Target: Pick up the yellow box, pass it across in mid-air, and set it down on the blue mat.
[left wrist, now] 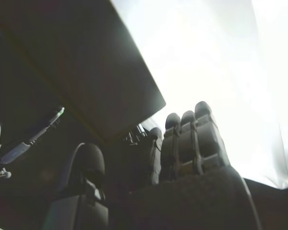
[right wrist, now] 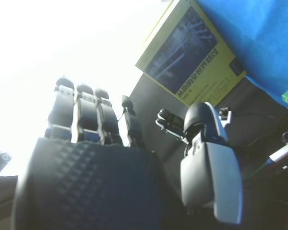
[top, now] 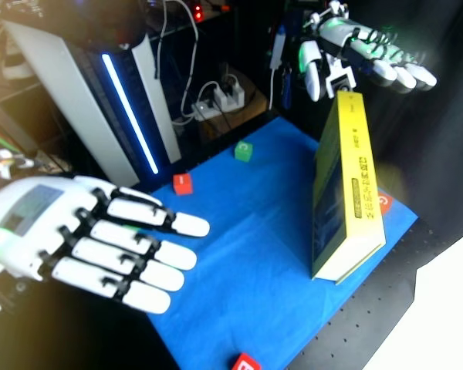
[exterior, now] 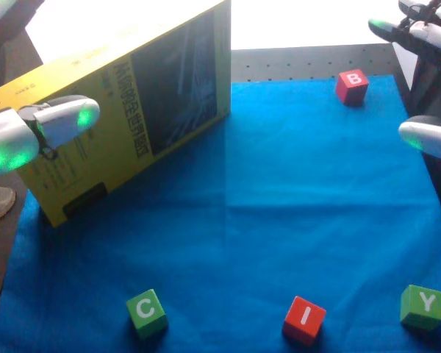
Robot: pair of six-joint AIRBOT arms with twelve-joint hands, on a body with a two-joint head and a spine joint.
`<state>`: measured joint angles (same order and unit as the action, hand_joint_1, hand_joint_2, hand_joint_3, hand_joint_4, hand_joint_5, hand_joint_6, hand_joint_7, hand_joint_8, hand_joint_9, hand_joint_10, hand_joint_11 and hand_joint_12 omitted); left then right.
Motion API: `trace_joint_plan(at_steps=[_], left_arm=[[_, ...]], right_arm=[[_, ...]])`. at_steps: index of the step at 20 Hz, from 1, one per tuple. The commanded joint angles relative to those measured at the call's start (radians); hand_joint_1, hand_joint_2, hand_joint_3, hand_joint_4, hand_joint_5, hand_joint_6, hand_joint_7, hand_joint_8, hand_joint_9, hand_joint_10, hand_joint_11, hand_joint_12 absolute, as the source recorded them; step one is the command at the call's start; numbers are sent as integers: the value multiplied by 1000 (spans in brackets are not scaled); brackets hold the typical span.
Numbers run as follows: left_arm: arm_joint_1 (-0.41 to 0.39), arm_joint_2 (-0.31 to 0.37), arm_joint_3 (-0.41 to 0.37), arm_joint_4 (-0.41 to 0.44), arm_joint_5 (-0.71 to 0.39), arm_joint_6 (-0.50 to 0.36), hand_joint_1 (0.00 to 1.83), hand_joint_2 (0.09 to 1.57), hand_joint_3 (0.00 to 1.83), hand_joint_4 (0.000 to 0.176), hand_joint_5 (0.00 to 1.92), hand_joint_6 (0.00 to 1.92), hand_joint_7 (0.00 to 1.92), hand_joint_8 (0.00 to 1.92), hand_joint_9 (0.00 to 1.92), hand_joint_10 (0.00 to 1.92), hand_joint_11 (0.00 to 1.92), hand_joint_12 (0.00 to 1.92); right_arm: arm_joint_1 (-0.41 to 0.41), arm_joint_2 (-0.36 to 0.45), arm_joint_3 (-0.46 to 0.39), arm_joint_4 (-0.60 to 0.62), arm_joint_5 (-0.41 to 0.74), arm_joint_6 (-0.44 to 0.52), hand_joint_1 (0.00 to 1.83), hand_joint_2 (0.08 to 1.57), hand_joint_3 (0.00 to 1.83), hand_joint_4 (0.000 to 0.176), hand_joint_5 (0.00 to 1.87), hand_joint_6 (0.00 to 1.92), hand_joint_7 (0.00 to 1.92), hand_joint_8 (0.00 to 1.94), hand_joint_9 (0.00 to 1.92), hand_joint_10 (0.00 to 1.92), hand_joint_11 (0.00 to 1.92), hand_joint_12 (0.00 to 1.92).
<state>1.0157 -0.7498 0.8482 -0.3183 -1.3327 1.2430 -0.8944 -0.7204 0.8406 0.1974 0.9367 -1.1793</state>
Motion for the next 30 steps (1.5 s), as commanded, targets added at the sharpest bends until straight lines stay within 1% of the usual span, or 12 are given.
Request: trace_joint_plan(at_steps=[1,10,12,14,15,16,17,18,20,22,25,30], left_arm=[[-5,-3,0,4,-137,1,416,1124,10,141,0,0,0,0,0,0,0,0],[-4,-57,43,-94,-60,0,457,1162,12,120,0,0,0,0,0,0,0,0],[-6,-92,78,-138,3,-21,458,1155,5,84,0,0,0,0,0,0,0,0],[-4,-110,96,-155,21,-55,564,1178,9,20,51,19,89,32,63,27,43,21],[-3,-114,98,-155,29,-69,677,1151,13,0,341,101,428,448,300,729,37,1297],[-2,-118,98,-147,34,-76,708,1131,4,0,537,270,522,812,423,1128,224,1691],[-1,-122,98,-137,40,-82,757,1102,0,0,585,1256,662,1539,748,1705,743,1875],[-1,-125,98,-128,40,-84,844,1083,0,0,736,1788,919,1845,1057,1878,1131,1912],[-1,-125,90,-110,19,-84,1148,1145,15,0,1320,1916,1539,1918,1641,1919,1695,1921],[-1,-120,84,-97,-10,-84,1350,1190,23,0,1429,1921,1637,1921,1720,1921,1749,1921],[0,-101,60,-49,-77,-85,1372,1196,11,0,1347,1921,1518,1921,1626,1921,1679,1921],[-14,-85,52,-10,-113,-84,1292,1191,5,0,1257,1921,1508,1921,1640,1921,1688,1921]], right_arm=[[12,1,1,-1,121,-1,333,1316,13,132,0,0,0,0,0,0,0,0],[11,-3,-1,-1,121,-1,300,1306,1,134,0,0,0,0,0,0,0,0],[11,-4,-2,-2,121,-1,295,1296,0,123,0,0,0,0,0,0,0,0],[11,-4,-3,-2,121,-1,291,1301,0,126,0,0,0,0,0,0,0,0],[11,-4,-4,-2,121,-1,291,1298,0,120,0,0,0,0,0,0,0,0],[11,-4,-5,-2,121,-1,278,1298,0,116,0,0,0,0,0,0,0,0],[10,-4,-5,-1,121,-1,296,1301,0,114,0,0,0,0,0,0,0,0],[10,-4,-5,-1,121,-1,299,1303,1,130,0,0,0,0,0,0,0,0],[10,-4,-5,0,121,-1,317,1308,2,139,0,0,0,0,0,0,0,0],[9,-4,-5,0,121,-1,344,1312,2,121,0,0,0,0,0,0,0,0],[10,-4,-6,-15,134,-1,384,1312,0,172,0,0,0,0,0,0,0,0],[22,6,-15,-99,221,37,383,1264,0,135,0,0,0,0,0,0,5,5]])
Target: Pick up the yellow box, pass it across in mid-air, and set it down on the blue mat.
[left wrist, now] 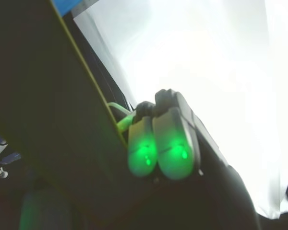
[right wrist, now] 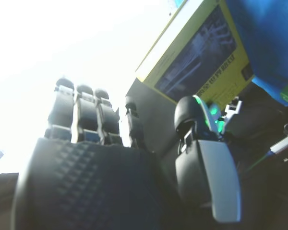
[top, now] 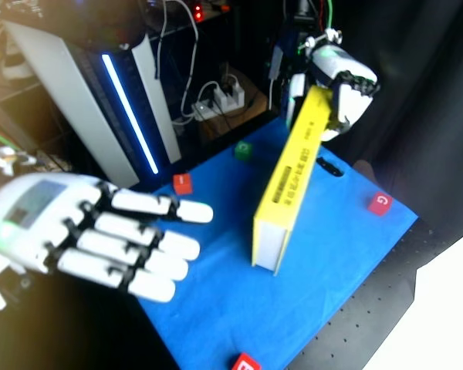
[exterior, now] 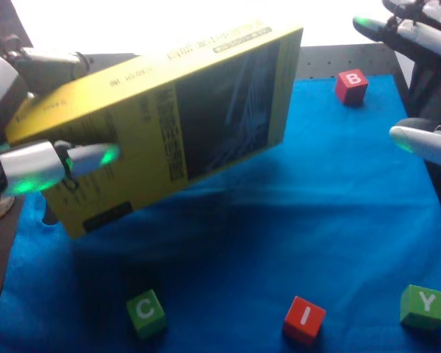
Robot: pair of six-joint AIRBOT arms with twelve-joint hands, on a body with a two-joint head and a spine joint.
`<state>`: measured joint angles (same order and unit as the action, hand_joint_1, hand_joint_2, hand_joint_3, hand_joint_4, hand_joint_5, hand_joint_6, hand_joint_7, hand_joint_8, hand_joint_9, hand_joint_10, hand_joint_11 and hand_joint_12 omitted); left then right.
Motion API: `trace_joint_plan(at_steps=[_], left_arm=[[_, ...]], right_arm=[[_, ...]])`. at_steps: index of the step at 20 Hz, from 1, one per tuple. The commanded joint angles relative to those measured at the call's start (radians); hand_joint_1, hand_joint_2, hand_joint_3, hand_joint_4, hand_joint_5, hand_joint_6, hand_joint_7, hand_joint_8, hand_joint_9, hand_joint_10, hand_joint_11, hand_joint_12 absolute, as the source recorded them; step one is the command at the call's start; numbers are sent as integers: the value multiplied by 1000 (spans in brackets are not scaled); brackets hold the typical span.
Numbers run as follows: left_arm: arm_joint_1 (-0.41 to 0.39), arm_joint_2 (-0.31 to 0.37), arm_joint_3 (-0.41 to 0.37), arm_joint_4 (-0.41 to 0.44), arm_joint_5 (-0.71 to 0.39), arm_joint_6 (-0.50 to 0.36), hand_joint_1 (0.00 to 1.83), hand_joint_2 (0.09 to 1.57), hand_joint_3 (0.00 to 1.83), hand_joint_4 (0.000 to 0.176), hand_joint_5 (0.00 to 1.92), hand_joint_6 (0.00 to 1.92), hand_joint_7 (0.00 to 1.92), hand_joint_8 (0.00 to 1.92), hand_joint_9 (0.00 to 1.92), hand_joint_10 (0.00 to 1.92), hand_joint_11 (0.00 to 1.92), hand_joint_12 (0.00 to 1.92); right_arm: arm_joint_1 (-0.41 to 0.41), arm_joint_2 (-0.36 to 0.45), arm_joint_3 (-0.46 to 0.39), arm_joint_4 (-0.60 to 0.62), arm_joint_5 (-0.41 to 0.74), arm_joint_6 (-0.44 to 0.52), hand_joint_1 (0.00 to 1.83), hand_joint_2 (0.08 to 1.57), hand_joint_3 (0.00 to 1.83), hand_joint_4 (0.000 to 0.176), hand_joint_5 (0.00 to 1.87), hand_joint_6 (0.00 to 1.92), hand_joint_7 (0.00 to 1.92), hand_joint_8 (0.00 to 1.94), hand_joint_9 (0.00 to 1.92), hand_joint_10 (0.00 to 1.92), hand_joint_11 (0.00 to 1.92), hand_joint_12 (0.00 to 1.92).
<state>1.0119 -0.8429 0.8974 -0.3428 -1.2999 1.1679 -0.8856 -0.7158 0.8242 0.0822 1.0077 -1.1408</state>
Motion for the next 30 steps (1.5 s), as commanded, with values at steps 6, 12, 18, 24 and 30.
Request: trace_joint_plan(at_steps=[6,12,18,24,30], left_arm=[[-80,-20,15,97,-85,-7,1325,1170,0,0,1192,1921,1449,1921,1582,1921,1642,1921],[-153,-60,25,207,-62,-22,1205,1204,7,0,1295,1921,1549,1921,1672,1921,1711,1921],[-204,-79,25,291,-115,-35,1125,1226,0,0,1238,1921,1451,1921,1553,1921,1628,1921],[-204,-64,15,306,-166,-36,1167,1218,0,0,1194,1921,1423,1921,1499,1921,1622,1921],[-203,-60,17,302,-153,-36,1170,1215,0,0,1202,1921,1425,1921,1499,1921,1622,1921]], right_arm=[[117,-28,22,-70,167,9,539,1172,0,26,0,0,0,0,0,0,0,0],[214,-137,90,-71,41,9,660,1159,0,56,0,0,0,0,0,0,0,0],[255,-197,143,-72,-120,9,655,1122,0,5,0,0,0,0,0,0,10,4],[264,-220,211,-4,-236,9,1483,1159,46,0,1246,1917,1475,1939,1591,1920,1669,1921],[275,-207,214,5,-236,2,1461,1093,329,0,1245,1921,1452,1941,1568,1921,1642,1921]])
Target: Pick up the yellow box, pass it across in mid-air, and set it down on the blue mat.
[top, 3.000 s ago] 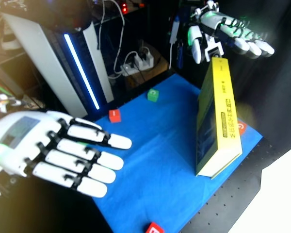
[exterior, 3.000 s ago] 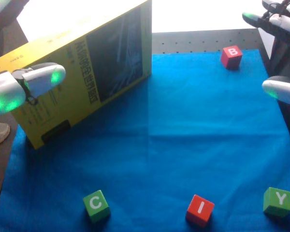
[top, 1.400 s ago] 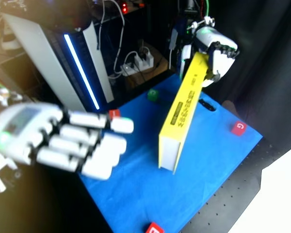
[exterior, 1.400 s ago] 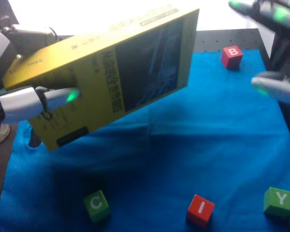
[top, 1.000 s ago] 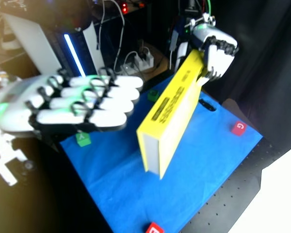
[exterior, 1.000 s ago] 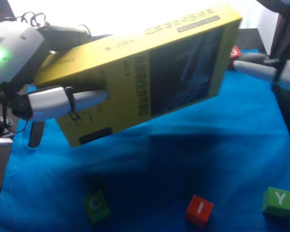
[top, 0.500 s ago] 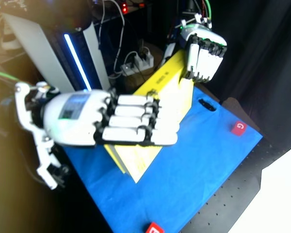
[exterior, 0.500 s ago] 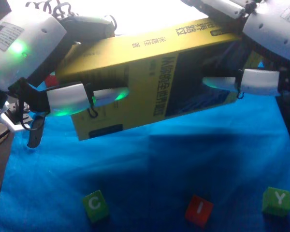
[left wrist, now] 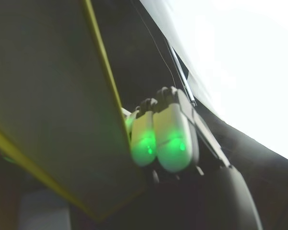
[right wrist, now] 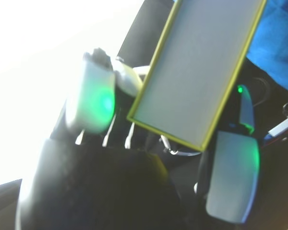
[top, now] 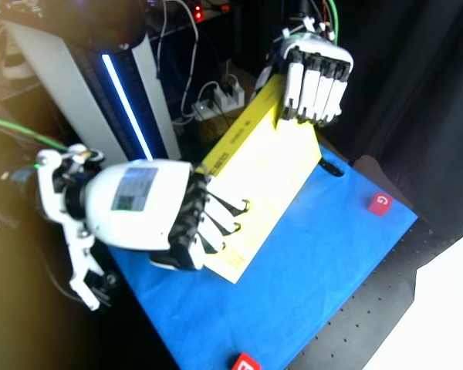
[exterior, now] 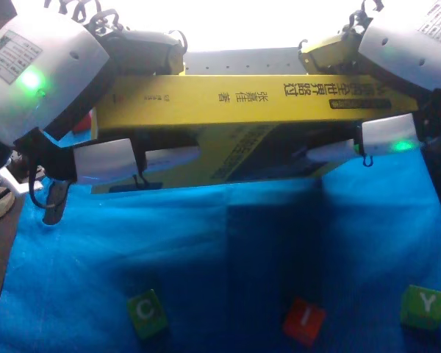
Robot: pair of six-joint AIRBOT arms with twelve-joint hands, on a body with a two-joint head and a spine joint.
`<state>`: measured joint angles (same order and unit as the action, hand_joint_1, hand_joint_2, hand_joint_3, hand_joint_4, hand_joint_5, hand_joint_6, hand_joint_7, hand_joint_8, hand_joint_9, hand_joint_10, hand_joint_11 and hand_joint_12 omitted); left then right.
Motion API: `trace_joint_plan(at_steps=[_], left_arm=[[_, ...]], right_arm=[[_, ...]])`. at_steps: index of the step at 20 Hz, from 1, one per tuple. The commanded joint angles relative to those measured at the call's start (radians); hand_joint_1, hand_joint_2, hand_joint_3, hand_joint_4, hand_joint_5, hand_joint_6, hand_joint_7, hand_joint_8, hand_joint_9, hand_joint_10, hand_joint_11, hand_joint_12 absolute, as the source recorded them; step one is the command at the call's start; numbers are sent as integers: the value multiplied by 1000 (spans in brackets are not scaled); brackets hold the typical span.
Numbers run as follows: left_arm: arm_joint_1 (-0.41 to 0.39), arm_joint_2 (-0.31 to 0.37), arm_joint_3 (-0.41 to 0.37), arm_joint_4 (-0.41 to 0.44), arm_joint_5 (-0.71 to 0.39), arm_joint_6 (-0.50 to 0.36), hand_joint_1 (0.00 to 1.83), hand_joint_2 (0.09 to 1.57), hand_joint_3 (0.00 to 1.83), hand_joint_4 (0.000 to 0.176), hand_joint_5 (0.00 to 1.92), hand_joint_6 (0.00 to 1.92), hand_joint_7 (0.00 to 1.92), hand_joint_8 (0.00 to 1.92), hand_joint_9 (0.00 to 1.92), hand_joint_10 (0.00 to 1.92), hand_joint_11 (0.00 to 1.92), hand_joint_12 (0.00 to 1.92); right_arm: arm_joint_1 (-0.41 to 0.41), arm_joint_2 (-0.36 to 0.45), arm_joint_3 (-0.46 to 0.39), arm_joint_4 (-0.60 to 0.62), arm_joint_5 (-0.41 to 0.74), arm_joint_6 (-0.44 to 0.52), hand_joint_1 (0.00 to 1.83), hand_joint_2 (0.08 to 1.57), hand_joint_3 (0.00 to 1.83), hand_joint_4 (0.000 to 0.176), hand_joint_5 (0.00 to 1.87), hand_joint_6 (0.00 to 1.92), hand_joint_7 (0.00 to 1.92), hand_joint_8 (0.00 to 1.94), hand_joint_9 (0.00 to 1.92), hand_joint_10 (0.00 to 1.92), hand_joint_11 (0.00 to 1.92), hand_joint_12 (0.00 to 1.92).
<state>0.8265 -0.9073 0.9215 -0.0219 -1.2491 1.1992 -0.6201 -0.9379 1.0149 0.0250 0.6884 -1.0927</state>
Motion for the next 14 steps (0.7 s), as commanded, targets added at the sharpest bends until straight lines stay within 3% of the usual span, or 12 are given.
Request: trace_joint_plan(at_steps=[1,4,5,6,7,8,9,10,11,12,13,14], left_arm=[[-16,7,-7,-23,-199,-68,1154,1214,0,0,1242,1921,1457,1921,1496,1921,1619,1921],[-2,15,-7,-53,-195,-67,1167,1216,1,0,1194,1921,1423,1921,1499,1921,1622,1921],[3,18,-5,-65,-193,-67,1118,1323,10,0,589,1462,698,1727,664,1859,696,1921],[9,20,-4,-78,-192,-67,1118,1323,10,0,589,1462,698,1727,664,1859,696,1921],[16,24,-3,-96,-190,-66,1248,1292,0,0,1020,1829,672,1581,626,1841,640,1921],[34,36,-5,-128,-195,-63,629,1252,0,31,282,378,288,392,154,835,54,1513],[38,39,-6,-134,-198,-63,588,1271,1,36,225,172,212,141,30,489,10,1023],[46,45,-9,-148,-204,-60,494,1271,0,21,108,42,42,27,5,97,1,343],[59,52,-13,-167,-214,-57,428,1256,0,36,35,11,8,5,0,19,0,68],[68,56,-16,-177,-221,-54,362,1233,0,71,6,1,1,0,0,3,0,13],[81,65,-22,-192,-232,-49,358,1220,0,69,0,0,0,0,0,0,0,2],[92,73,-27,-204,-242,-45,404,1213,0,78,0,0,0,0,0,0,0,0]], right_arm=[[18,27,11,62,91,-67,1447,1093,328,0,1202,1921,1423,1941,1544,1921,1626,1921],[44,77,-37,28,145,-88,1429,1092,312,0,1162,1921,1355,1941,1475,1921,1562,1921],[47,92,-49,17,162,-88,1465,1111,220,0,1150,1921,1326,1941,1463,1921,1551,1921],[49,110,-62,7,182,-88,1465,1111,220,0,1150,1921,1326,1941,1463,1921,1551,1921],[49,130,-79,-1,212,-88,1452,1109,217,0,1158,1921,1387,1941,1540,1921,1628,1921],[49,156,-102,-3,252,-88,1482,1100,190,0,1158,1921,1449,1941,1628,1921,1705,1921],[49,160,-106,-3,256,-88,1521,1114,146,0,1168,1921,1444,1941,1623,1921,1694,1921],[49,163,-112,-3,264,-88,1540,1125,131,0,1166,1921,1412,1941,1587,1921,1655,1921],[49,165,-118,-2,272,-88,1553,1144,90,0,1154,1921,1388,1941,1561,1921,1632,1921],[49,172,-123,-2,273,-88,1556,1144,74,0,1132,1921,1358,1941,1519,1921,1596,1921],[48,185,-130,-2,272,-88,1573,1141,65,0,1108,1921,1346,1941,1514,1921,1595,1921],[47,194,-136,-1,272,-88,1562,1157,67,0,1144,1921,1377,1941,1536,1921,1610,1921]])
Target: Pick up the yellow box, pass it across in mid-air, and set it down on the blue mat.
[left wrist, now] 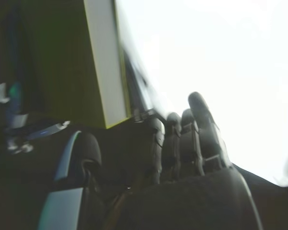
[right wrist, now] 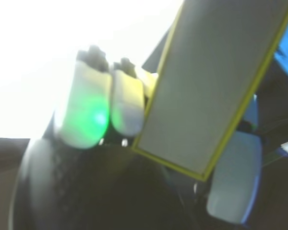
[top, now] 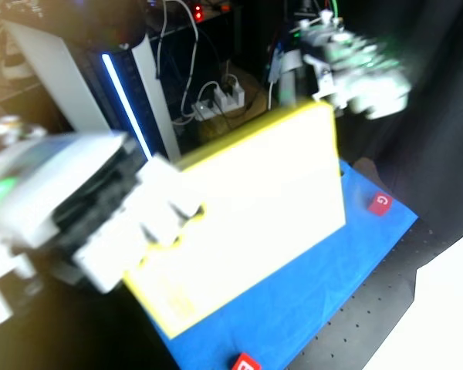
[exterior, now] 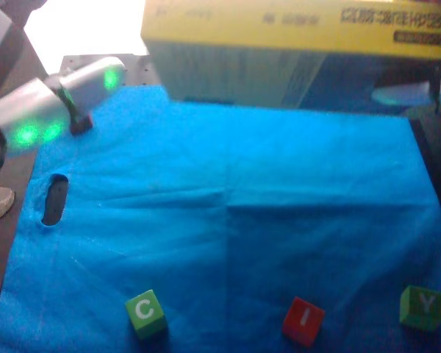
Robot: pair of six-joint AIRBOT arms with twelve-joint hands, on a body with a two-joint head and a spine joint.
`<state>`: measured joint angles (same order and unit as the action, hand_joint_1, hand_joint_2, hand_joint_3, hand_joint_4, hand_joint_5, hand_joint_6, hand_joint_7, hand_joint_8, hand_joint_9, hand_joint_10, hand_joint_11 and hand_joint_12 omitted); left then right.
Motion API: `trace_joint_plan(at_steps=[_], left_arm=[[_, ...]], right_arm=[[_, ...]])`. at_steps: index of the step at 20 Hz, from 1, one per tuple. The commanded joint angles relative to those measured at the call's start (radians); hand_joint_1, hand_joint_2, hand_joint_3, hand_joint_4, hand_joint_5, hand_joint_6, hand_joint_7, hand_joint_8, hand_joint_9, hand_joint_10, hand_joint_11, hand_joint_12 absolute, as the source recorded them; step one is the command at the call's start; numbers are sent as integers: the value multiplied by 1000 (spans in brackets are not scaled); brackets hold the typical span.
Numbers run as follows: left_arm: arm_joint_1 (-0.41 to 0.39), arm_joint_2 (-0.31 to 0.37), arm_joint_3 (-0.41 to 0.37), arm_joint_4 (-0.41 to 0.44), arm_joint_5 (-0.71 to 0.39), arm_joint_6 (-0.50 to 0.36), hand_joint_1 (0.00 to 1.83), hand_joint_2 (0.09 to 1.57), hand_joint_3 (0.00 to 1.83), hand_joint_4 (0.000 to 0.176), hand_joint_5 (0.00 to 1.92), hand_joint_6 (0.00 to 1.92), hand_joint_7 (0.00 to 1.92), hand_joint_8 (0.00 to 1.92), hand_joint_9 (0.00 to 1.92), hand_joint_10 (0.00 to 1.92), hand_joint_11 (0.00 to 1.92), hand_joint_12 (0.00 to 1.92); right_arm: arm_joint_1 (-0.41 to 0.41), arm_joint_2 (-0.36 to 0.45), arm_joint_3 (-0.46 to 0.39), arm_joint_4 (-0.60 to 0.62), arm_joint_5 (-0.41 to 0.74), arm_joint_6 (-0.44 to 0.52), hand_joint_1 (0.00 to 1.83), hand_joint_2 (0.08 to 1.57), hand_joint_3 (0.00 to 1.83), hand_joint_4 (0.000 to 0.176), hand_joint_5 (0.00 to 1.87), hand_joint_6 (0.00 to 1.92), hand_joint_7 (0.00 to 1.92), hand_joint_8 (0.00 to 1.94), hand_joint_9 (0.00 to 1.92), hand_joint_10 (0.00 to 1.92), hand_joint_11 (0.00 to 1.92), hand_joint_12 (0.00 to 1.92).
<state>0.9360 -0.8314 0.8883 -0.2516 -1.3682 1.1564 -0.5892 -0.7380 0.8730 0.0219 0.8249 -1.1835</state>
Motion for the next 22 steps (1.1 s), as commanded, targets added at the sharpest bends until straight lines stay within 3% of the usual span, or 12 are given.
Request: trace_joint_plan(at_steps=[1,4,5,8,10,12,15,17,21,22], left_arm=[[4,13,-3,0,-146,6,416,1216,0,103,0,0,0,0,0,0,0,0],[54,40,-19,-56,-200,12,418,1229,0,114,0,0,0,0,0,0,0,0],[76,51,-24,-80,-220,13,423,1222,0,129,0,0,0,0,0,0,0,0],[110,74,-34,-124,-250,14,450,1200,0,114,0,0,0,0,0,0,0,0],[123,84,-41,-141,-257,17,470,1174,0,128,0,0,0,0,0,0,0,0],[133,85,-42,-151,-265,17,460,1166,0,120,0,0,0,0,0,0,0,0],[135,84,-42,-152,-255,17,448,1150,0,135,0,0,0,0,0,0,0,0],[135,83,-43,-152,-256,17,455,1151,0,131,0,0,0,0,0,0,0,0],[135,82,-43,-151,-251,17,466,1146,0,141,0,0,0,0,0,0,0,0],[135,82,-43,-151,-250,17,467,1145,0,144,0,0,0,0,0,0,0,0]], right_arm=[[8,15,-6,8,136,3,1549,1161,65,0,1156,1921,1383,1941,1537,1921,1608,1921],[-27,43,-26,34,136,3,1570,1168,69,0,1140,1921,1389,1941,1541,1921,1632,1921],[-52,57,-37,47,139,3,1588,1161,67,0,1132,1921,1388,1941,1536,1921,1627,1921],[-122,102,-68,72,140,4,1642,1108,40,0,1107,1921,1357,1941,1497,1921,1589,1921],[-168,128,-87,94,140,4,1662,1110,32,0,1072,1921,1324,1941,1453,1921,1542,1921],[-209,134,-90,121,140,4,1669,1116,32,0,1063,1921,1318,1941,1447,1921,1537,1921],[-271,134,-78,188,139,6,1653,1127,29,0,1066,1921,1293,1941,1413,1921,1510,1921],[-292,129,-56,210,130,35,1640,1135,27,0,1029,1921,1233,1941,1358,1921,1455,1921],[-298,61,15,215,48,118,1388,1158,31,0,1055,1921,1253,1941,1361,1921,1479,1921],[-298,58,18,215,45,121,1175,1183,34,0,834,1921,1042,1941,1175,1921,1306,1921]])
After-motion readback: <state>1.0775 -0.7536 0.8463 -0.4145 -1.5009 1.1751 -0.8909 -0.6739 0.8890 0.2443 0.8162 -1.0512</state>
